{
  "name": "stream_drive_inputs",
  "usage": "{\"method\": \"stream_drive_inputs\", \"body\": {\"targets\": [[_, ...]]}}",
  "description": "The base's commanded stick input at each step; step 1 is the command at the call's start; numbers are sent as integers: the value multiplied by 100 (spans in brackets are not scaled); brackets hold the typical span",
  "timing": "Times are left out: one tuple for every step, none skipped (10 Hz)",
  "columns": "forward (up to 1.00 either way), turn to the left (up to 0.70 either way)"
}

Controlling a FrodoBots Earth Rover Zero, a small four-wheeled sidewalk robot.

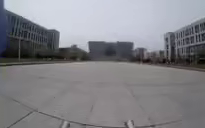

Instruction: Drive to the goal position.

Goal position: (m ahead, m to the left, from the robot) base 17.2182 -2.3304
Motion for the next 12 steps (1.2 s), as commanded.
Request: {"method": "stream_drive_inputs", "body": {"targets": [[100, -40], [100, -40], [100, -29], [100, 0], [100, 0], [100, 0], [100, 0], [100, 0], [100, 0], [100, 0], [100, 0], [100, 0]]}}
